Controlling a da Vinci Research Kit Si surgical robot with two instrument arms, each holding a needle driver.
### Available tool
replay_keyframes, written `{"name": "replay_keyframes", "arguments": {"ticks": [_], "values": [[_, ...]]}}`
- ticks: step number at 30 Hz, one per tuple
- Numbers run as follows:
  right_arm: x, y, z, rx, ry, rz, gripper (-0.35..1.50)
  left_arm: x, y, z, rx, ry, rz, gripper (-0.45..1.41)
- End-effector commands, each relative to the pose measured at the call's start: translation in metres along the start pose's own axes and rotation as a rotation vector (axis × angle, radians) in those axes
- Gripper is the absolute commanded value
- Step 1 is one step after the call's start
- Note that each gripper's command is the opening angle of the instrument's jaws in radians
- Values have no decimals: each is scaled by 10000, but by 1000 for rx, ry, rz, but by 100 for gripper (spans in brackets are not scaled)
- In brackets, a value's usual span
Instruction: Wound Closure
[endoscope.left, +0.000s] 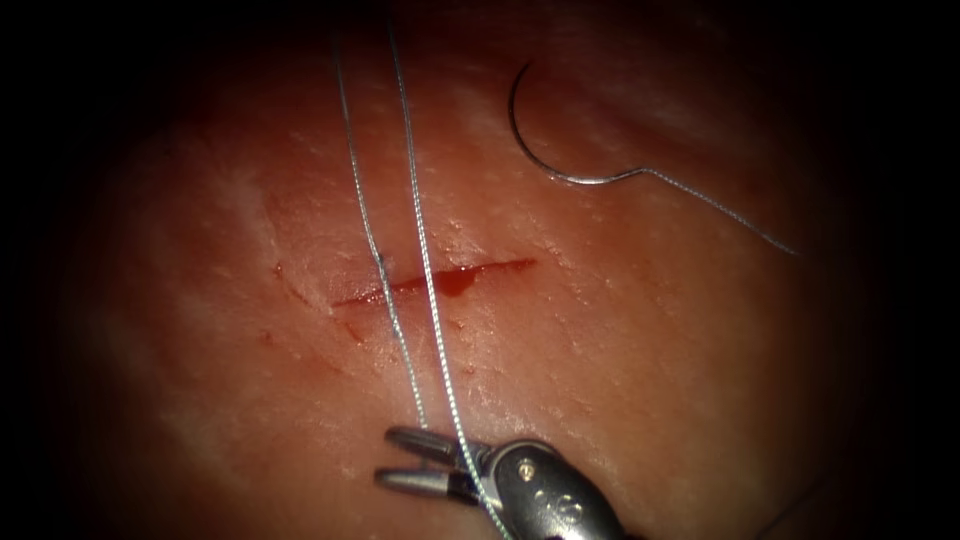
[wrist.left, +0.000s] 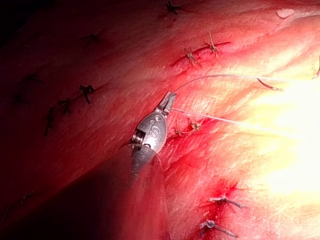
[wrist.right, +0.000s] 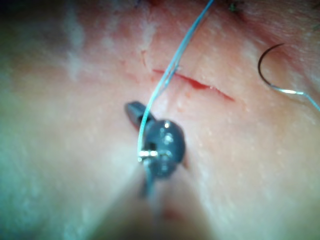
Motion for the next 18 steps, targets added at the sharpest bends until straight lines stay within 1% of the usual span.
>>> {"name": "replay_keyframes", "arguments": {"ticks": [1,3,5,10,13,15,16,18], "values": [[4,0,3,3,10,-1,104,-1,-4,6,0,5,4,-45],[9,-3,-2,5,10,2,126,5,1,3,-6,13,-3,-45],[16,-6,-14,27,8,7,136,18,10,-3,-21,34,-13,-45],[22,-4,-31,64,7,-6,146,40,24,-13,-41,74,-33,-45],[25,-1,-44,114,6,-5,146,56,34,-21,-47,114,-52,-45],[28,3,-53,153,6,-10,141,67,40,-26,-56,142,-63,-45],[31,8,-61,181,8,-9,140,82,48,-34,-65,171,-70,-45],[32,12,-66,199,-4,-9,140,97,56,-41,-71,197,-77,-45]]}}
